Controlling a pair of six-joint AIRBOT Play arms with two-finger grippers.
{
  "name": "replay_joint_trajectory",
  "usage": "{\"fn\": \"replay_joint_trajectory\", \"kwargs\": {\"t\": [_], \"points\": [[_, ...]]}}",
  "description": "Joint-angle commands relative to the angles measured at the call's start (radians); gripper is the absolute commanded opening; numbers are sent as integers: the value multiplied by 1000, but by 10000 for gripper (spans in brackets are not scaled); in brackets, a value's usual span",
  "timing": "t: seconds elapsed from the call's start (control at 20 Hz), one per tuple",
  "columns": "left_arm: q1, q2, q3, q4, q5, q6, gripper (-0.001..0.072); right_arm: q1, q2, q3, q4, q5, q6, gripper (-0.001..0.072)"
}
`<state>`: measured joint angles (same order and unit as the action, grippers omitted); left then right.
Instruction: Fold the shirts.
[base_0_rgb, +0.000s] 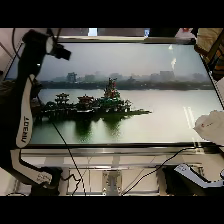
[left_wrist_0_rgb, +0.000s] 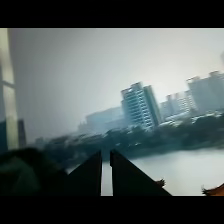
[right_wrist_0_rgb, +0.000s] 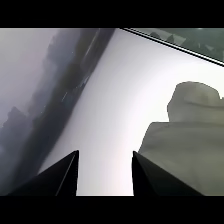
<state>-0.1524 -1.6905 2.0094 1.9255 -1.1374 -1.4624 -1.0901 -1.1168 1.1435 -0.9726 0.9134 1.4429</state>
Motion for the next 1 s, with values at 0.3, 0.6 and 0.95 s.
{"fn": "replay_joint_trajectory", "kwargs": {"t": [0.3, 0.6, 0.95], "points": [[578, -50, -3, -279, -206, -101, 457, 42, 0, 0, 46, 294, -84, 301], [663, -198, -3, -298, -241, -31, 582, 318, 0, 0, 42, 386, -106, 253], [737, -234, -224, -144, -249, -37, 582, 678, 0, 0, -66, 153, -104, 245]]}}
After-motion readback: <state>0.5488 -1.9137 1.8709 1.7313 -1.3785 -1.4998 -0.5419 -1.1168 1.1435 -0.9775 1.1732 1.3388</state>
